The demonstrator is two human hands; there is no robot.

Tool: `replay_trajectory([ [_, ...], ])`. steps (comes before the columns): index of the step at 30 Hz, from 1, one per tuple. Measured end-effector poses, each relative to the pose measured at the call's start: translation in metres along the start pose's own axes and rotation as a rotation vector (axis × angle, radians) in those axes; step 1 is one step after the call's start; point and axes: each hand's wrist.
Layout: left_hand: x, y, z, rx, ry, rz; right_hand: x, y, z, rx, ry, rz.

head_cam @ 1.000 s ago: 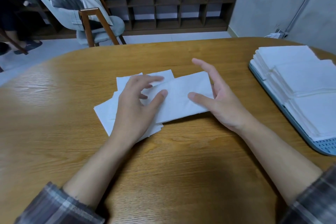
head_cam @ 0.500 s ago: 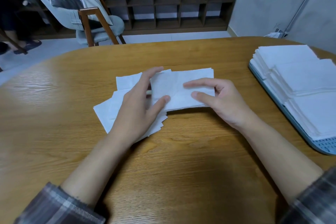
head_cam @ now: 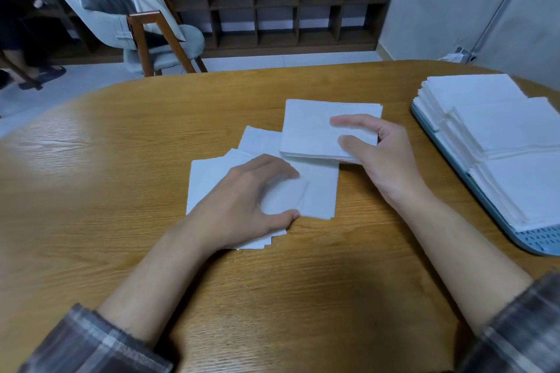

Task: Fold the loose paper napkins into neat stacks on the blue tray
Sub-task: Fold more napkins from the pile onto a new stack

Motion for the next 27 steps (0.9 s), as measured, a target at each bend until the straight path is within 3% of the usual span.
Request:
replay_trajectory([
  [6, 0.000, 0.002, 0.004, 0.025, 0.002, -0.023, -0.002, 0.001, -0.002, 0.009, 0.028, -0.016],
  [12, 0.007, 0.006, 0.025, 0.233, -0.053, 0.110, -0.003, 0.000, -0.003, -0.002, 0.035, -0.026],
  [19, -0.003, 0.004, 0.016, 0.062, -0.050, 0.055, -0.004, 0.001, -0.006, 0.028, 0.045, -0.022],
  [27, -0.004, 0.004, 0.014, 0.147, 0.072, 0.074, -0.002, 0.002, -0.004, 0.056, 0.028, 0.017],
])
Point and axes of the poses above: each hand's wrist, its own y-axis away from the middle knuckle, its own z-axis out of the back of the hand, x = y × z, and after that the axes turned 3 degrees about y, right-handed
